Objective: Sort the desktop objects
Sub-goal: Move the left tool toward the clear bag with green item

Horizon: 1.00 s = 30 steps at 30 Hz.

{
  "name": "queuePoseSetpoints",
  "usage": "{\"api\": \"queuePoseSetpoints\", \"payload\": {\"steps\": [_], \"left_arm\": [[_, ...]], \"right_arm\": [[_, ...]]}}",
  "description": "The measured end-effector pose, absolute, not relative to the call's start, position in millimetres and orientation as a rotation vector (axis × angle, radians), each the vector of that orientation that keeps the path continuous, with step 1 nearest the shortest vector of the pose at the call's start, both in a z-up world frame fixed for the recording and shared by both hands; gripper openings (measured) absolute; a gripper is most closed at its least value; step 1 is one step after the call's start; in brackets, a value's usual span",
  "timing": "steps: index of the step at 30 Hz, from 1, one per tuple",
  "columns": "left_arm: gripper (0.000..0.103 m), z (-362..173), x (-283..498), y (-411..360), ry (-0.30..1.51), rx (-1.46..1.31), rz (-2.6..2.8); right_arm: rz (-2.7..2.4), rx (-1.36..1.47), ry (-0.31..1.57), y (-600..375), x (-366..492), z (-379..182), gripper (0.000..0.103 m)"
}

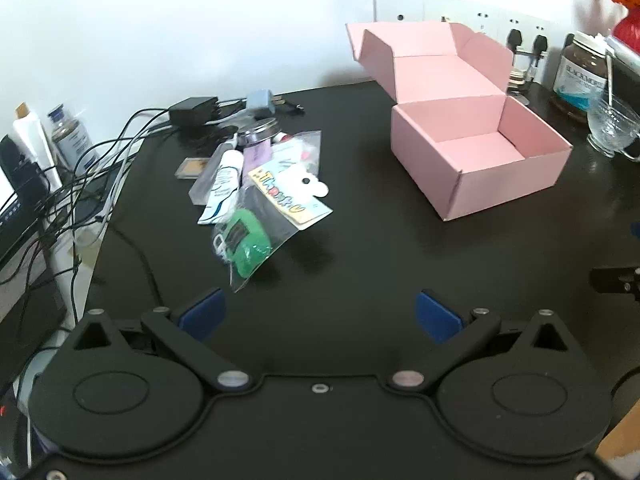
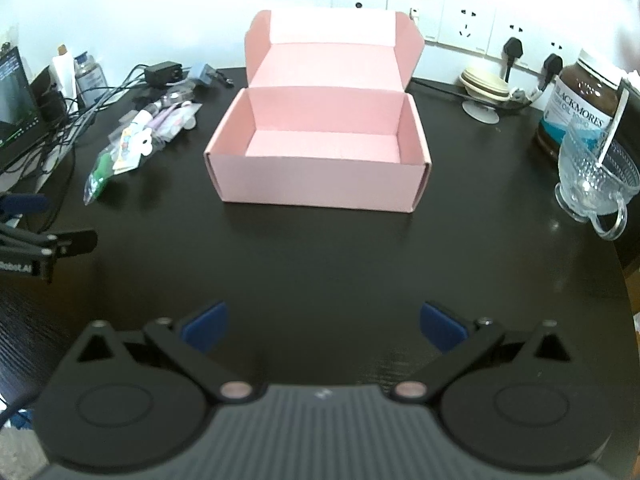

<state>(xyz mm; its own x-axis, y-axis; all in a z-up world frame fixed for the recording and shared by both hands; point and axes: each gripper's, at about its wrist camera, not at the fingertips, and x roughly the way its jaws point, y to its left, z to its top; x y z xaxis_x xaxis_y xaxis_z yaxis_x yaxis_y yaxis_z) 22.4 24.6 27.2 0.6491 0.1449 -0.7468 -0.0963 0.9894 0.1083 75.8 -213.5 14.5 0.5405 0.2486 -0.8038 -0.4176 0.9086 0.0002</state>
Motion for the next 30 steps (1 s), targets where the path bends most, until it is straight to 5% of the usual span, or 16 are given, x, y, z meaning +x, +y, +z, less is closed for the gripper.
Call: {"api": "queuePoseSetpoints", "payload": {"steps": [30], "left_arm": [[0.103,22.7,21.9,23.2,0.843,0.066,0.155]], "right_arm": [[0.38,-0.181,0.901,-225.9,79.1,19.3,0.102]]}}
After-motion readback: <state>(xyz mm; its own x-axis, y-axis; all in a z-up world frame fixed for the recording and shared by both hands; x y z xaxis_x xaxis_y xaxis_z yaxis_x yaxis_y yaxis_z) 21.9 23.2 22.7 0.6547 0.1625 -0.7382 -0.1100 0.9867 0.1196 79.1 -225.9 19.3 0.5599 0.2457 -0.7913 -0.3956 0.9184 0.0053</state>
